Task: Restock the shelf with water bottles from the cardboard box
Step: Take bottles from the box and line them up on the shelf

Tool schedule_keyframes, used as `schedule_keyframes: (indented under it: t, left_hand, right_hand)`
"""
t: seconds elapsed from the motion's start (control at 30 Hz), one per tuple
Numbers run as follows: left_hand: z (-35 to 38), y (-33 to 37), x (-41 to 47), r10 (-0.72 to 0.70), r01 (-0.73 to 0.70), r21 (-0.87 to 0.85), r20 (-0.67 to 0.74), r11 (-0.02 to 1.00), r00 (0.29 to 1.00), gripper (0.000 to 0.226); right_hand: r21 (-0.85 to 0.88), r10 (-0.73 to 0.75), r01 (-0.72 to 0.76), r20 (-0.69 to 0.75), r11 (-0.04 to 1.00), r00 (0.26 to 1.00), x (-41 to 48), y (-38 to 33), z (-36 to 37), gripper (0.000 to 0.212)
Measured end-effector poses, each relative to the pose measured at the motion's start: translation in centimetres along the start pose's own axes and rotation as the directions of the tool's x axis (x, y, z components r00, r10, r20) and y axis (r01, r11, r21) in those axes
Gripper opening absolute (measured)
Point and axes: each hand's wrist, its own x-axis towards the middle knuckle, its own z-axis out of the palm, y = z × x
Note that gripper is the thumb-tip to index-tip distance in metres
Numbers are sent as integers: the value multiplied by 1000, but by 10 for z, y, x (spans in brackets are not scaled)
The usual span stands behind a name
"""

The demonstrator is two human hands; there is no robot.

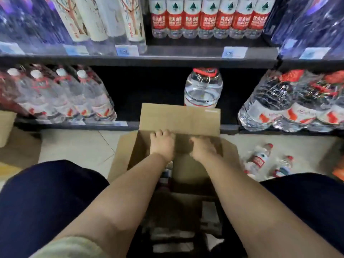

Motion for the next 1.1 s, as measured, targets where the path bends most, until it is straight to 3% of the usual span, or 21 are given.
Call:
schedule_keyframes:
  t: [0.23, 0.4, 0.5, 0.57, 0.7, 0.87, 0.93, 1.0, 1.1]
  left_hand:
    - [98, -15, 7, -187, 254, -189, 314, 949, 931, 48]
    - [157, -28, 23, -330, 577, -283, 596, 766, 732, 59]
    - [178, -32, 30, -292, 691, -379, 705, 615, 646, 52]
    - [185, -36, 32, -247, 725, -426, 744, 541, 621, 48]
    - [206, -47, 33, -223, 764, -440, 779, 472, 586, 28]
    - [236, -55, 37, -196, 876, -434, 859, 210, 473, 70]
    - [241, -54, 40, -205, 882, -456, 858, 122, 472, 82]
    - [245, -51, 42, -207, 866, -490, 841, 96, 499, 85]
    - [253, -51, 43, -206, 860, -509, 838, 43, 506, 85]
  right_hand:
    - [153, 176, -209, 203, 966, 963, 21, 11, 101, 58]
    - [243, 178, -278, 364, 929, 914, 55, -1, 146, 37]
    - [284, 221, -373, 449, 884, 866, 73, -5, 175, 39]
    - [361, 251, -483, 528, 798, 811, 79, -8, 191, 47]
    - [492, 274, -691, 671, 530, 689, 82, -20, 213, 65]
    - [488, 347, -755, 683, 437, 642, 90, -29, 232, 75]
    - [477, 370, -770, 684, 425, 628, 92, -26, 237, 80]
    - [491, 365, -777, 692, 395, 623, 91, -22, 243, 81]
    - [553, 345, -786, 706, 276, 618, 88, -17, 253, 78]
